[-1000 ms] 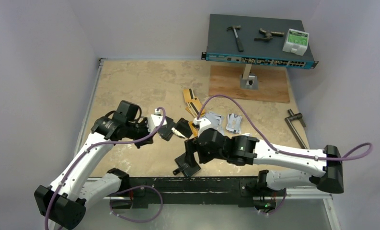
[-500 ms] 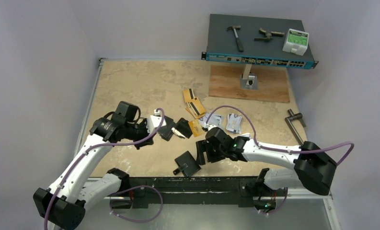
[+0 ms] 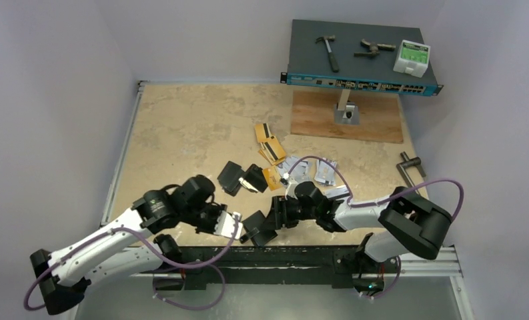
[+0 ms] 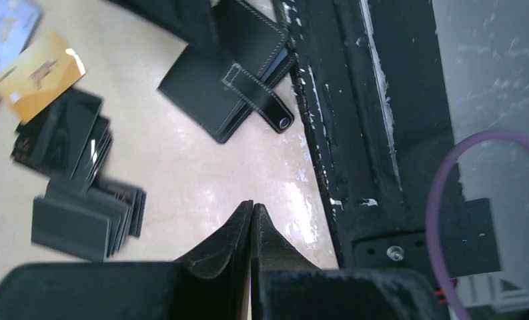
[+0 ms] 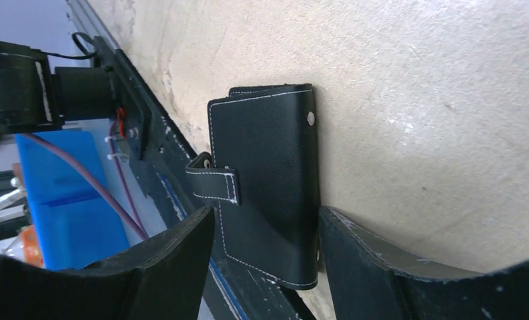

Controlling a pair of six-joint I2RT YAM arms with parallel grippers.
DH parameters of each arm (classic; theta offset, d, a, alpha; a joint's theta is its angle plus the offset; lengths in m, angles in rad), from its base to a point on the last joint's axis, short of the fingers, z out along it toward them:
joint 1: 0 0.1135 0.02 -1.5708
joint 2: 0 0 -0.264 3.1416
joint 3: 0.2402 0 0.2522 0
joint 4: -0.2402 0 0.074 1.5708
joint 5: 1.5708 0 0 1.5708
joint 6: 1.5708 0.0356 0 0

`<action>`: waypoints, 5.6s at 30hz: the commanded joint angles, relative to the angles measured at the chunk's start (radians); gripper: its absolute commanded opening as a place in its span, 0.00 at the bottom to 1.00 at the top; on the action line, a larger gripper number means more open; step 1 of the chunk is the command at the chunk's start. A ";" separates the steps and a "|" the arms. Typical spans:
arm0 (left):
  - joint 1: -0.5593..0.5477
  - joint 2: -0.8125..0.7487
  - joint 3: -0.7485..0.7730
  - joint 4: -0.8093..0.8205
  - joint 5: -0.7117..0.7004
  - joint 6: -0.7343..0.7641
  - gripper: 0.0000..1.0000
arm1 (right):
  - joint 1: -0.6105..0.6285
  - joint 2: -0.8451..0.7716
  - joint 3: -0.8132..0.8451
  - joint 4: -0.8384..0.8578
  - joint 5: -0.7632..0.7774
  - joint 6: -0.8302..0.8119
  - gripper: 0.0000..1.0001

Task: Put the credit cards into the card holder
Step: Close the card holder at the corner of the board.

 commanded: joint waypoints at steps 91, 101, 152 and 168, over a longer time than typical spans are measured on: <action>0.506 0.023 0.320 -0.200 -0.056 -0.274 1.00 | 0.639 0.644 1.159 -1.435 1.038 0.005 0.15; 0.525 0.000 0.261 -0.137 -0.146 -0.270 1.00 | 0.663 0.605 1.183 -1.338 0.896 -0.078 0.66; 0.275 -0.009 0.006 0.051 -0.075 -0.152 1.00 | 0.283 0.228 0.721 -1.041 0.610 -0.133 0.30; 0.025 0.074 -0.004 0.057 -0.249 -0.039 1.00 | 0.255 0.175 0.623 -0.952 0.561 -0.130 0.00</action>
